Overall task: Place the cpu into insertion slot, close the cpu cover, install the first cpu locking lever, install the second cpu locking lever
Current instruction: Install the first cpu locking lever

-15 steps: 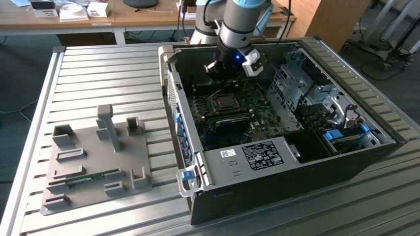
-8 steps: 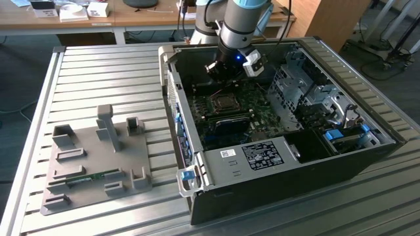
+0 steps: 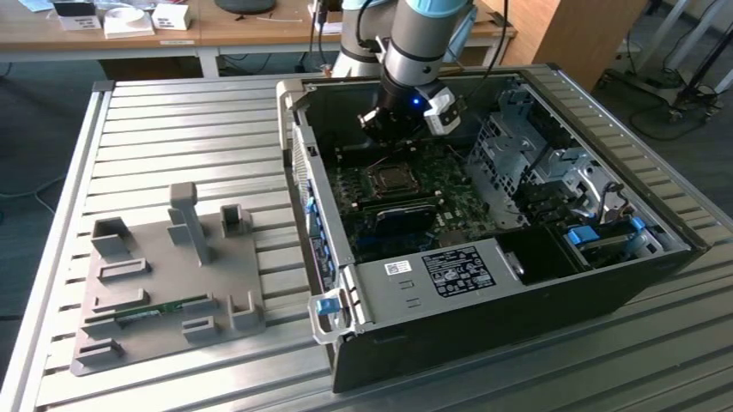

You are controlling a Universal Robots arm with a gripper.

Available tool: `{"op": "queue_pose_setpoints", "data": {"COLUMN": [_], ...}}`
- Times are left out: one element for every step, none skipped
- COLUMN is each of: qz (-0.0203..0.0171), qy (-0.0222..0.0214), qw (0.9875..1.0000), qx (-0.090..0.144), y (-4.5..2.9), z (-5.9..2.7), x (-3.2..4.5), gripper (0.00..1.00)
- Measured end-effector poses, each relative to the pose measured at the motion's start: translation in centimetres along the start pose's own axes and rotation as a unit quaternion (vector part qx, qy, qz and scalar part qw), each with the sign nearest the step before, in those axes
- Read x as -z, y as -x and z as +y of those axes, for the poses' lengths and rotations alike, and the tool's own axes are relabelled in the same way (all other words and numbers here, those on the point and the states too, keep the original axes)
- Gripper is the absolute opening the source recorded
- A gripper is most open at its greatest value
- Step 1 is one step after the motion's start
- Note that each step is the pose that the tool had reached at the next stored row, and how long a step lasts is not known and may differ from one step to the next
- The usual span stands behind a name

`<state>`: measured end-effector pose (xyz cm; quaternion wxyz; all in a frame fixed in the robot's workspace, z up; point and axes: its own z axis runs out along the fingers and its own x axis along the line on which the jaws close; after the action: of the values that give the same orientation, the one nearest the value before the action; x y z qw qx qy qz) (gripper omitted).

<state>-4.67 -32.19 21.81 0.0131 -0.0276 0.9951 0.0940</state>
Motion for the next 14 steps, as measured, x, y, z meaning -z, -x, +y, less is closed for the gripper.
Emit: {"op": "queue_pose_setpoints", "data": {"qz": [0.0001,0.0001,0.0000,0.0000,0.0001,0.0000,0.0000,0.0001,0.0000,0.0000,0.0000,0.0000,0.0000,0.0000], "qy": [-0.0001,-0.0001,-0.0001,-0.0001,-0.0001,-0.0001,-0.0001,-0.0001,-0.0001,0.0000,0.0000,0.0000,-0.0001,-0.0001], "qw": [1.0000,1.0000,1.0000,1.0000,1.0000,1.0000,1.0000,1.0000,1.0000,1.0000,1.0000,1.0000,1.0000,1.0000], "qx": [0.000,0.000,0.000,0.000,0.000,0.000,0.000,0.000,0.000,0.000,0.000,0.000,0.000,0.000], "y": [0.00,0.00,0.00,0.00,0.00,0.00,0.01,0.01,0.01,0.01,0.01,0.01,0.01,0.01], "z": [0.00,0.00,0.01,0.03,0.05,0.08,0.10,0.12,0.14,0.15,0.16,0.16,0.16,0.16], "x": [-0.01,-0.01,-0.02,-0.04,-0.04,-0.05,-0.05,-0.05,-0.06,-0.07,-0.07,-0.08,-0.09,-0.11], "gripper": [0.11,0.11,0.11,0.11,0.11,0.11,0.11,0.11,0.11,0.11,0.11,0.11,0.11,0.11]}}
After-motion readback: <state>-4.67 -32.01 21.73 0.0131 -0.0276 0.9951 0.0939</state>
